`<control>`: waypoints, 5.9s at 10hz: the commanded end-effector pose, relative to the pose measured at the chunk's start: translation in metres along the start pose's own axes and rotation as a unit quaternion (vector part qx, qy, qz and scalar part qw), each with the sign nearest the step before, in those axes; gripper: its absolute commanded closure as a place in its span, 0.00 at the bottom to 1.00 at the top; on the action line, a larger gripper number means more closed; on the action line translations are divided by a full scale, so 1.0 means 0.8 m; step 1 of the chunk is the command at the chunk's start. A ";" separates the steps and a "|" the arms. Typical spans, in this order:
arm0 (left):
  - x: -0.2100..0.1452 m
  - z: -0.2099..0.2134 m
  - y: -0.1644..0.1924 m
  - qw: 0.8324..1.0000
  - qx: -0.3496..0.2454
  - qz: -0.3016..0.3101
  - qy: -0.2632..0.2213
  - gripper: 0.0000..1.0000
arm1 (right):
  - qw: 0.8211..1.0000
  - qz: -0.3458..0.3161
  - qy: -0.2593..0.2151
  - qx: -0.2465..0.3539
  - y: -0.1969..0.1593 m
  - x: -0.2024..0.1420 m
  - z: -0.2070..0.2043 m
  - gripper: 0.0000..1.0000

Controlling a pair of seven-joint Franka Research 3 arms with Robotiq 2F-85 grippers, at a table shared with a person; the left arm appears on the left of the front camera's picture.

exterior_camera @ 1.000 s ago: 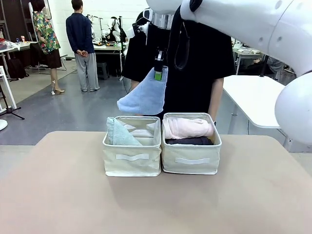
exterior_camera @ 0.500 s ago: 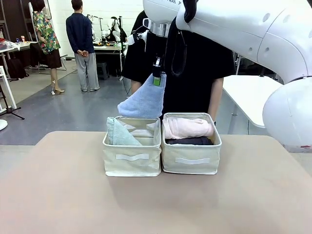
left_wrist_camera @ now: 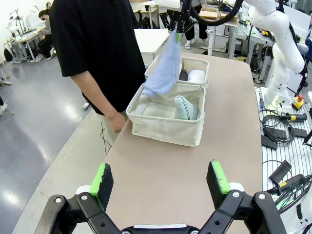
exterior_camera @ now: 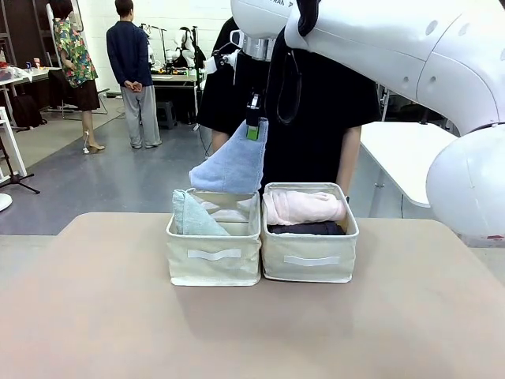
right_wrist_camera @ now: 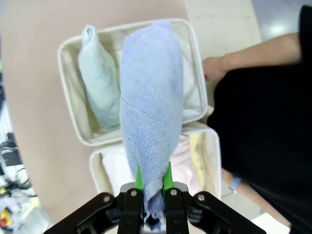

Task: Sort the towels based on their folding style.
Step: Pick up another triangle-folded towel from the table and place it in the left Fabric basket.

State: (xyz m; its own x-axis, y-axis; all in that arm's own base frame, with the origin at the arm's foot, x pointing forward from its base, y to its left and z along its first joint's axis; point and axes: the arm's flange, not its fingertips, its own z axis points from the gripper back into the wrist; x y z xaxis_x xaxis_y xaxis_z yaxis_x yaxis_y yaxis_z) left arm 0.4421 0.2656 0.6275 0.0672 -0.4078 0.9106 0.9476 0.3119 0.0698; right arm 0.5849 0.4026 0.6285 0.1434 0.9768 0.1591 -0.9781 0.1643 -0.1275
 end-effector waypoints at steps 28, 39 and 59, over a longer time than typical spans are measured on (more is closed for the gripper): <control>0.003 0.002 -0.001 1.000 0.000 0.007 -0.001 0.00 | 0.987 0.073 0.017 0.139 -0.049 0.026 -0.205 0.66; 0.003 0.002 -0.001 1.000 0.000 0.007 -0.001 0.00 | 0.989 0.085 0.009 0.120 -0.037 0.012 -0.175 0.00; 0.003 0.002 -0.001 1.000 0.000 0.007 -0.001 0.00 | 0.982 -0.160 -0.072 -0.071 0.213 -0.439 0.032 0.00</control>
State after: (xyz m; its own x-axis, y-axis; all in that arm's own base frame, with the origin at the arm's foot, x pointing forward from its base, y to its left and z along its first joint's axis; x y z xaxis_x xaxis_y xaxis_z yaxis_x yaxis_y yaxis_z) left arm 0.4421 0.2669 0.6270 0.0689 -0.4077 0.9105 0.9475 0.3125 0.0681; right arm 0.3704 0.0883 0.5781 0.4065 0.8423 0.3540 -0.8552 0.4871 -0.1769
